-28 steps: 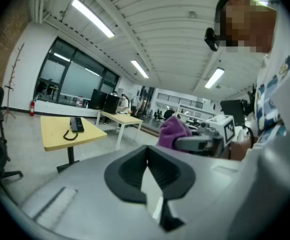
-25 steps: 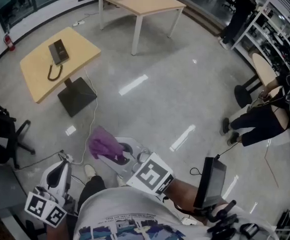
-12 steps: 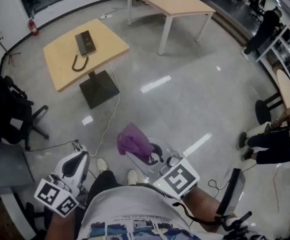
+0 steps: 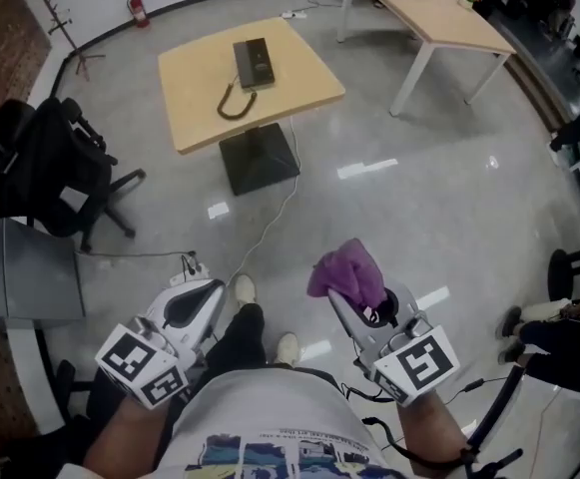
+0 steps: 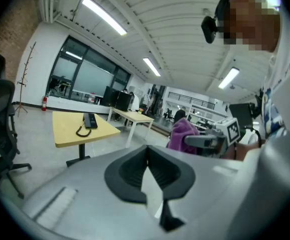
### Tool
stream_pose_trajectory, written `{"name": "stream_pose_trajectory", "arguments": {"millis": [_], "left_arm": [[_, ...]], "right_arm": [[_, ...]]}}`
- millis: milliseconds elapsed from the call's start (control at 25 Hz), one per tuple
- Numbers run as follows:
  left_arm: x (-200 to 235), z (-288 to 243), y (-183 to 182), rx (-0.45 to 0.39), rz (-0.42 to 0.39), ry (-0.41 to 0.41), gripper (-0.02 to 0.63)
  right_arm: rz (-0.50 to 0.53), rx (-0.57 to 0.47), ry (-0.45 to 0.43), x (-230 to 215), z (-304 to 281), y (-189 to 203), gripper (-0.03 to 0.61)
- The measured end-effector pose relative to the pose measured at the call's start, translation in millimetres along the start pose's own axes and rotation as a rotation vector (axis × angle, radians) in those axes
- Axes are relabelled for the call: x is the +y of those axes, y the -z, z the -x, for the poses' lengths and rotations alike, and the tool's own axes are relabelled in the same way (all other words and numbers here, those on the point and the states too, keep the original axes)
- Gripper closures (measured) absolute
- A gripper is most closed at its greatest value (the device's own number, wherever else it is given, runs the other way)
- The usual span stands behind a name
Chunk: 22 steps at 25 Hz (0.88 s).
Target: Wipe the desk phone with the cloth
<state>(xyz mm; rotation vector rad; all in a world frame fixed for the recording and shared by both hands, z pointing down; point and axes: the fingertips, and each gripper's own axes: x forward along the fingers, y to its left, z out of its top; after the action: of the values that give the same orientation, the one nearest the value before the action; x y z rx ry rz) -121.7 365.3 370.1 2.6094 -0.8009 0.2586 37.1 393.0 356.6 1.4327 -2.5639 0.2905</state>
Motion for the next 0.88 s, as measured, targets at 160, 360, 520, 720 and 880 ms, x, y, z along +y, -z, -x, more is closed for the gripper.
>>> {"name": "stream_pose_trajectory", "arguments": {"millis": [160, 360, 520, 720, 880], "left_arm": [[27, -16, -8, 0.003, 0.017, 0.007, 0.607], [70, -46, -30, -0.014, 0.023, 0.034, 0.607], [103, -65, -54, -0.018, 0.018, 0.073, 0.607], [139, -86, -67, 0.007, -0.001, 0.127, 0.607], [168, -102, -76, -0.002, 0.018, 0.113, 0.607]], "right_arm": [[0.008, 0.014, -0.001, -15, -30, -10, 0.468], [0.029, 0.036, 0.003, -35, -75, -29, 0.468], [0.039, 0.041, 0.008, -47, -118, -49, 0.468], [0.058, 0.051, 0.016, -61, -164, -70, 0.468], [0.064, 0.062, 0.007, -70, -191, -77, 0.468]]}}
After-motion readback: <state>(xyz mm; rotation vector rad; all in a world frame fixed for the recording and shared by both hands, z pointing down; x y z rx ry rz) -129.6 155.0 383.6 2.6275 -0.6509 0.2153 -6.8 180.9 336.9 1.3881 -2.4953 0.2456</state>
